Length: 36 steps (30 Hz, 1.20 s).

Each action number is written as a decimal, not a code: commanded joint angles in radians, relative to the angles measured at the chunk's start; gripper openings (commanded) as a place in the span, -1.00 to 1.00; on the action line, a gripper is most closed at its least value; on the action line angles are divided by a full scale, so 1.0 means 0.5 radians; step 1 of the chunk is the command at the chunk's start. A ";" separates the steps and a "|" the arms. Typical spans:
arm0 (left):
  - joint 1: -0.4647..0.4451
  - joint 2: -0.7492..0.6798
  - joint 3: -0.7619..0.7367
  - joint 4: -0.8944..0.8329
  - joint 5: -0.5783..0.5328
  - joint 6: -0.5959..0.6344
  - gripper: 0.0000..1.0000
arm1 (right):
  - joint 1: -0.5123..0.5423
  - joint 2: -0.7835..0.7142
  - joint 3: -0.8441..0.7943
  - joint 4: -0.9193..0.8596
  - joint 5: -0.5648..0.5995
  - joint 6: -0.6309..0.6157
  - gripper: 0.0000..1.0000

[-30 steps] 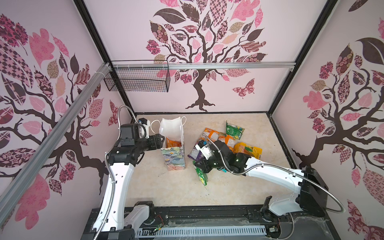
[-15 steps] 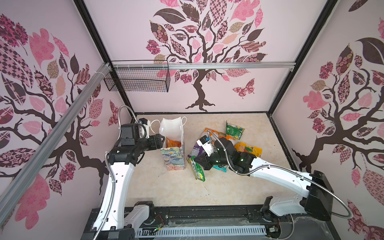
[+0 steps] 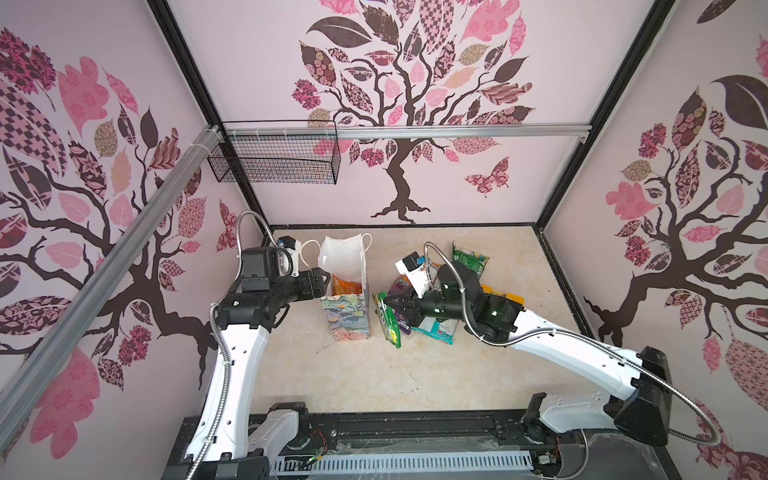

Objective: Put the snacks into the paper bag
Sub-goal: 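Lift the green candy packet with the right gripper toward the paper bag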

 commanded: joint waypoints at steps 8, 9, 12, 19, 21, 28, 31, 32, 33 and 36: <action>-0.004 -0.031 -0.051 0.030 0.012 0.012 0.57 | -0.006 -0.057 0.407 0.021 -0.025 -0.069 -1.00; -0.007 -0.033 -0.050 0.026 0.010 0.015 0.58 | -0.004 -0.049 0.433 0.004 -0.034 -0.079 -1.00; -0.005 -0.045 -0.067 0.038 0.008 0.009 0.58 | -0.007 -0.036 0.535 -0.060 -0.036 -0.104 -1.00; -0.006 -0.041 -0.069 0.041 0.026 0.003 0.58 | -0.003 0.006 0.700 -0.111 -0.040 -0.132 -1.00; -0.007 -0.043 -0.073 0.040 0.027 0.005 0.59 | -0.003 0.032 0.770 -0.117 -0.044 -0.143 -1.00; -0.006 -0.043 -0.083 0.041 0.039 -0.009 0.59 | -0.001 0.154 1.060 -0.166 -0.073 -0.192 -1.00; -0.005 -0.043 -0.089 0.040 0.038 -0.011 0.60 | 0.006 0.234 1.203 -0.197 -0.098 -0.203 -1.00; -0.005 -0.045 -0.089 0.036 0.042 -0.014 0.60 | 0.007 0.271 1.279 -0.235 -0.095 -0.204 -1.00; -0.007 -0.044 -0.088 0.034 0.045 -0.014 0.60 | 0.009 0.306 1.339 -0.272 -0.101 -0.208 -1.00; -0.006 -0.045 -0.089 0.030 0.045 -0.015 0.61 | 0.028 0.419 1.549 -0.365 -0.110 -0.229 -1.00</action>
